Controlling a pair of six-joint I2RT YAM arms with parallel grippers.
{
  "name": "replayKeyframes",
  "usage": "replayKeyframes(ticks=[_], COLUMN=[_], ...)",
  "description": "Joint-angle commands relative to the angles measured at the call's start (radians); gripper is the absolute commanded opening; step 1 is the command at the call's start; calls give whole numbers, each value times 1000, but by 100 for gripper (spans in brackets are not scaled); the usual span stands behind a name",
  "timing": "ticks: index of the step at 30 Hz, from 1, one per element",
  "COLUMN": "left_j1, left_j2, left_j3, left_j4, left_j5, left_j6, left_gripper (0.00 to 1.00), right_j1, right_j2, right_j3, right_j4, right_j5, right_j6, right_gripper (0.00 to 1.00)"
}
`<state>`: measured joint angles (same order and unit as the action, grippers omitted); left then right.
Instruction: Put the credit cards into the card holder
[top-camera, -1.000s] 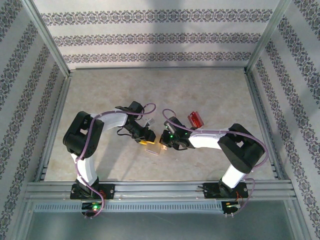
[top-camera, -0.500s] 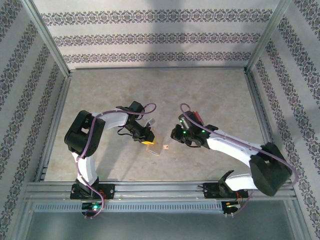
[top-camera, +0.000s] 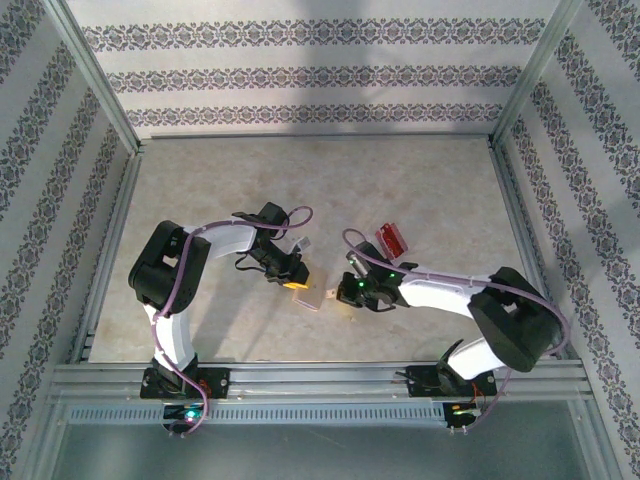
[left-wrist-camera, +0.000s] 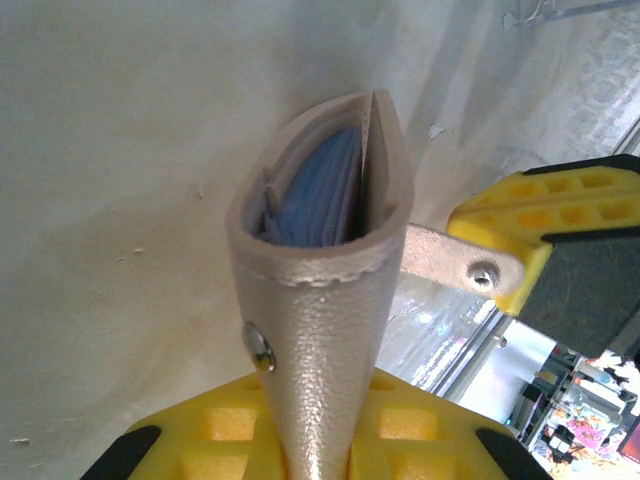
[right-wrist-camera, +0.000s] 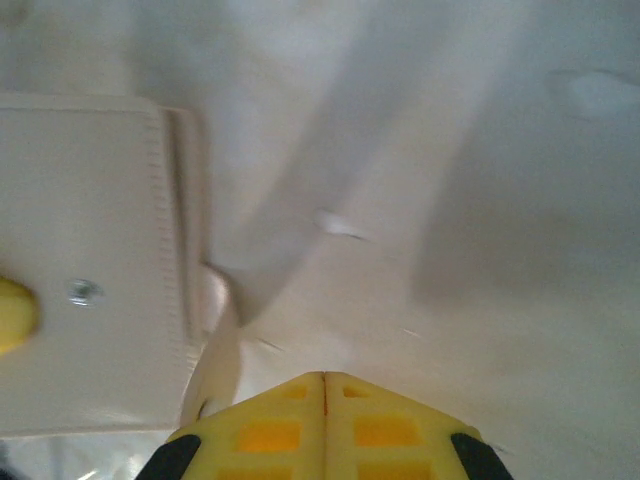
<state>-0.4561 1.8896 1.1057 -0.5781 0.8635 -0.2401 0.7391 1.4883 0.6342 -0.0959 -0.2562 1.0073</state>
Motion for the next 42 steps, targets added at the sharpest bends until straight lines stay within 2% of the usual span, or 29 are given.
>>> replayKeyframes(ticks=[1,17,42], left_j1=[0,0,-1], left_j2=[-8,1,-1], left_j3=[-9,-9,-13], left_j4=[-25,-26,-33], left_j5=[-77,-76,-77], left_j6=[15,14,14], left_gripper=[16,16,16], right_j1=[21,43,34], right_j2=[42,104,114], right_j3=[55,78,57], right_j4=[105,199,248], right_j5=[-48,-88,-47], right_j6=[20,44,47], right_gripper=[0,0,1])
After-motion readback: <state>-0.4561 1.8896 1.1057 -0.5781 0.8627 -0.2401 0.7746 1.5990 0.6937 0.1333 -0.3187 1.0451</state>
